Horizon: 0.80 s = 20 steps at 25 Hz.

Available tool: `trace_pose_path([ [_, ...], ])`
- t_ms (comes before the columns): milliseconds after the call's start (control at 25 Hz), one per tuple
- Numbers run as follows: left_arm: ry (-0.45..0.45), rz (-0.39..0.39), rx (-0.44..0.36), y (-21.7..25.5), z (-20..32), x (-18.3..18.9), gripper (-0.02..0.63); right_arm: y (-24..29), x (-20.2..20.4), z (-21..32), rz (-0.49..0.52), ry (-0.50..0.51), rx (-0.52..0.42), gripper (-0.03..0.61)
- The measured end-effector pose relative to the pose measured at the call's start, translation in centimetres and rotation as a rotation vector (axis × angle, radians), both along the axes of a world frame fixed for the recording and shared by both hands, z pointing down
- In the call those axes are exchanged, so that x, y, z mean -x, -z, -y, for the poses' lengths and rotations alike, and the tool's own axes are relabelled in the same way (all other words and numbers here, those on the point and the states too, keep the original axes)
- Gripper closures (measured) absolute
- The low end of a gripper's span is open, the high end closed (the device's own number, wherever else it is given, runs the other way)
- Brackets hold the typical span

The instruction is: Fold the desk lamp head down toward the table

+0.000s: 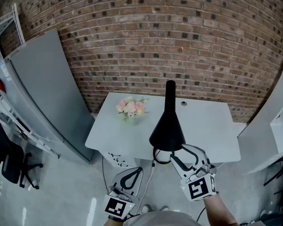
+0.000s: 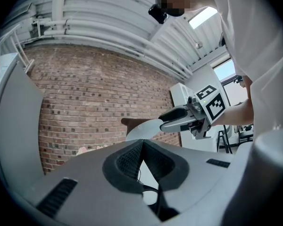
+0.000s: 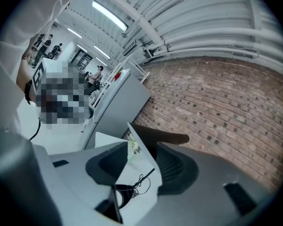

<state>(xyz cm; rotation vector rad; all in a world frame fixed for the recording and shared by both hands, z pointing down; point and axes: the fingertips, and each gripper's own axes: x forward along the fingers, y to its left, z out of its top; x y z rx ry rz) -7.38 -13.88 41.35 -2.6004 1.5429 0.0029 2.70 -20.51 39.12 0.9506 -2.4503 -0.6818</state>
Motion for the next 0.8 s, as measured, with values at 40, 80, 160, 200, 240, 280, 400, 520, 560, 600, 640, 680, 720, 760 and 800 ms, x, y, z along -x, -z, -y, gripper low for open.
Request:
trace_pose_path([
  [40, 0.002, 0.0, 0.001, 0.0, -0.1, 0.1, 0.606, -0.3, 0.0, 0.0, -0.001, -0.003, 0.003, 0.391],
  [80, 0.004, 0.001, 0.002, 0.0, -0.2, 0.2, 0.606, -0.5, 0.1, 0.1, 0.0, -0.006, 0.006, 0.391],
  [160, 0.007, 0.001, 0.003, 0.0, -0.5, 0.2, 0.606, -0.9, 0.1, 0.3, 0.008, -0.008, 0.019, 0.391],
  [200, 0.008, -0.001, 0.002, 0.0, -0.6, 0.3, 0.606, -1.2, 0.1, 0.4, 0.009, -0.009, 0.03, 0.391],
  [240, 0.01, -0.002, 0.002, 0.0, -0.7, 0.3, 0.606, -1.6, 0.1, 0.4, 0.006, -0.01, 0.04, 0.391],
  [280, 0.01, -0.002, 0.002, -0.1, -0.8, 0.3, 0.606, -2.0, 0.1, 0.5, 0.0, -0.012, 0.048, 0.391],
  [400, 0.015, -0.001, 0.004, -0.2, -1.0, 0.5, 0.606, -2.9, 0.1, 0.7, -0.012, -0.014, 0.062, 0.391],
  [520, 0.019, -0.003, 0.01, -0.2, -1.4, 0.6, 0.606, -3.6, 0.1, 1.1, -0.027, -0.02, 0.076, 0.391],
  [560, 0.02, -0.004, 0.013, -0.3, -1.4, 0.6, 0.606, -4.0, 0.0, 1.2, -0.035, -0.022, 0.081, 0.391],
  [600, 0.022, -0.006, 0.016, -0.3, -1.5, 0.7, 0.606, -4.3, 0.0, 1.4, -0.042, -0.023, 0.085, 0.391],
  [640, 0.024, -0.007, 0.018, -0.4, -1.6, 0.7, 0.606, -4.7, 0.0, 1.5, -0.047, -0.024, 0.09, 0.391],
  [680, 0.026, -0.008, 0.018, -0.5, -1.6, 0.7, 0.606, -5.0, 0.0, 1.6, -0.053, -0.024, 0.096, 0.391],
  [720, 0.028, -0.008, 0.018, -0.5, -1.7, 0.8, 0.606, -5.4, 0.0, 1.7, -0.057, -0.024, 0.101, 0.391],
  [760, 0.031, -0.008, 0.02, -0.6, -1.7, 0.9, 0.606, -5.6, 0.0, 1.8, -0.062, -0.024, 0.106, 0.391],
  [800, 0.034, -0.008, 0.022, -0.7, -1.8, 1.0, 0.606, -5.9, 0.0, 1.9, -0.066, -0.024, 0.108, 0.391],
])
